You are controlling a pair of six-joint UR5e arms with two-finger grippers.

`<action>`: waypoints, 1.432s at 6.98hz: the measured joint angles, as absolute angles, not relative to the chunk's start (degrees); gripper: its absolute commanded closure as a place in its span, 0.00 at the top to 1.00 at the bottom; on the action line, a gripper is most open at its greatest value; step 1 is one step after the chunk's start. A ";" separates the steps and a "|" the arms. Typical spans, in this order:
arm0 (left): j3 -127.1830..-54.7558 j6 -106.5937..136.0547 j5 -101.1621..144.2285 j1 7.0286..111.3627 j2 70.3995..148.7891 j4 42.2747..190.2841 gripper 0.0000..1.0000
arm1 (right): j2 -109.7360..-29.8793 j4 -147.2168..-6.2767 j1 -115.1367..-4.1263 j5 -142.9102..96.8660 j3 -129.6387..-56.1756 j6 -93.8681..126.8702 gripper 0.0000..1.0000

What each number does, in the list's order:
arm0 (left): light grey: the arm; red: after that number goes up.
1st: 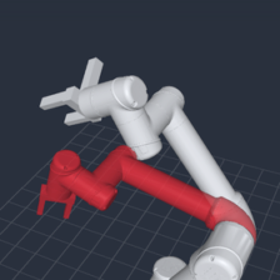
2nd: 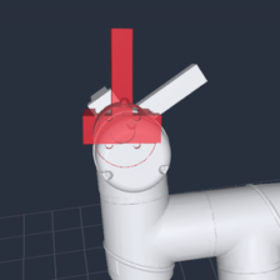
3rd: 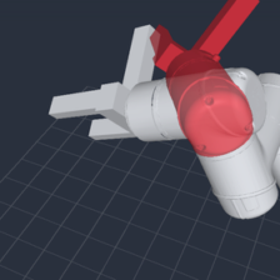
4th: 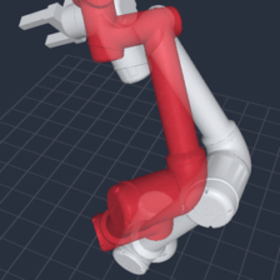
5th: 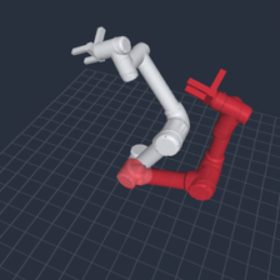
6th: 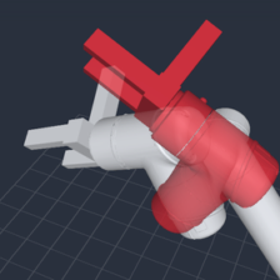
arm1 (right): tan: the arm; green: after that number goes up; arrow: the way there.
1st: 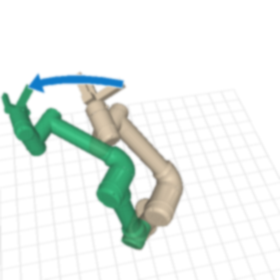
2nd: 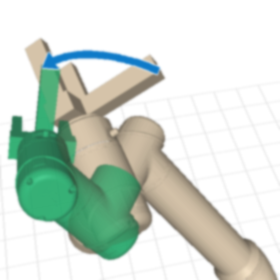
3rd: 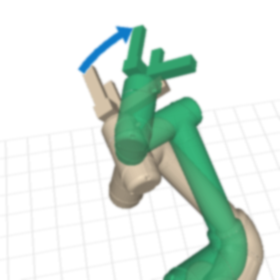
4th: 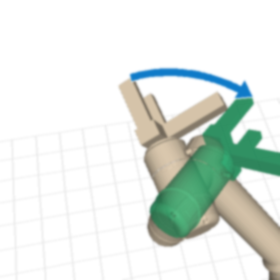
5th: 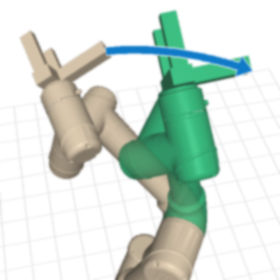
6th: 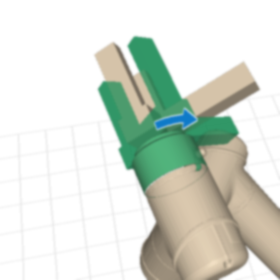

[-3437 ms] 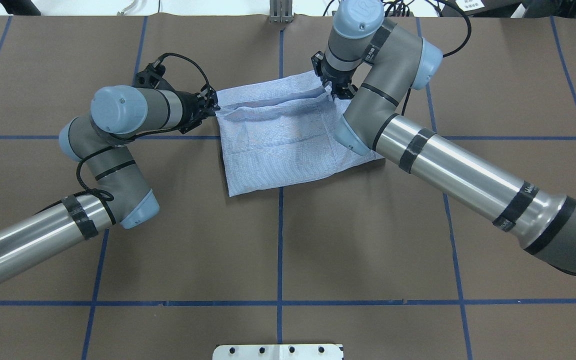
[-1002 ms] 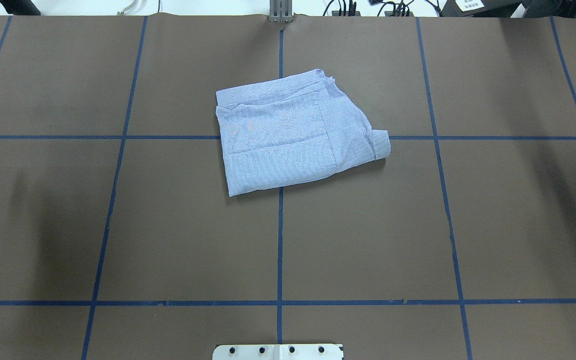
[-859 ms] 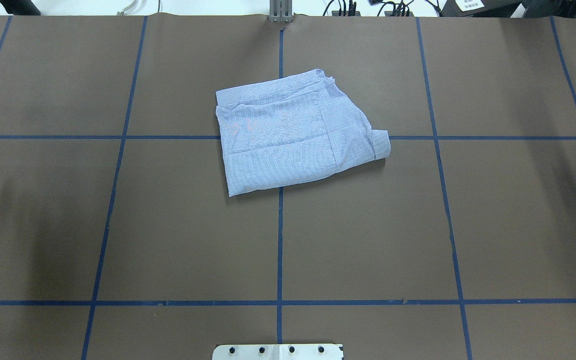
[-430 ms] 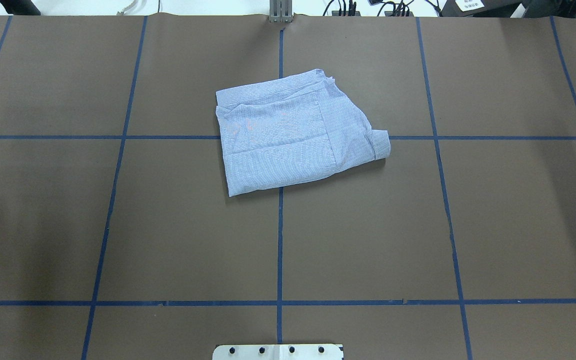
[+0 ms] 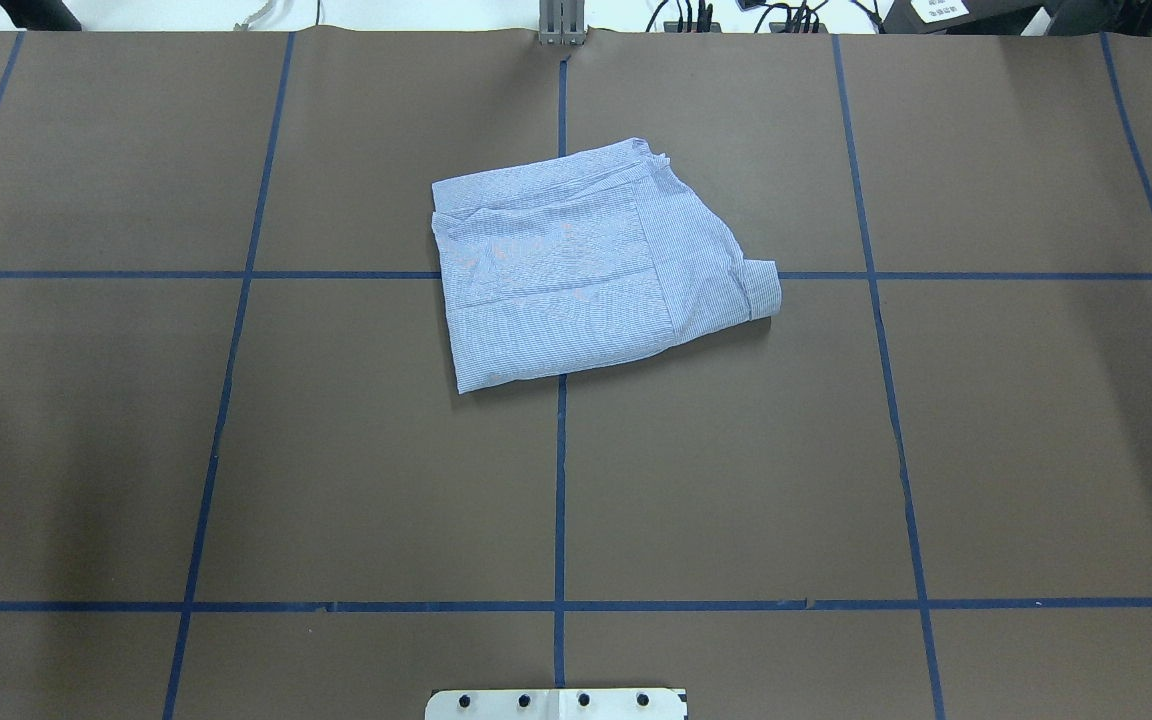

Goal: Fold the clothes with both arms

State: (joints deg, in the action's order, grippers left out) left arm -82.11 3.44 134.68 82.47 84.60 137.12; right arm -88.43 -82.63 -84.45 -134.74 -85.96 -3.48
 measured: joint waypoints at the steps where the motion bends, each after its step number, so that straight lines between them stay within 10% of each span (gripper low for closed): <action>1: -83.07 3.43 135.76 82.63 84.47 136.23 1.00 | -88.42 -82.41 -84.41 -134.82 -86.11 -3.29 1.00; 10: -88.67 3.55 135.80 83.21 89.50 113.03 1.00 | -90.45 -82.46 -84.55 -132.59 -90.49 -3.22 1.00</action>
State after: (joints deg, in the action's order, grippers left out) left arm -88.67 3.55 135.80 83.21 89.50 113.03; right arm -90.45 -82.46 -84.55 -132.59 -90.49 -3.22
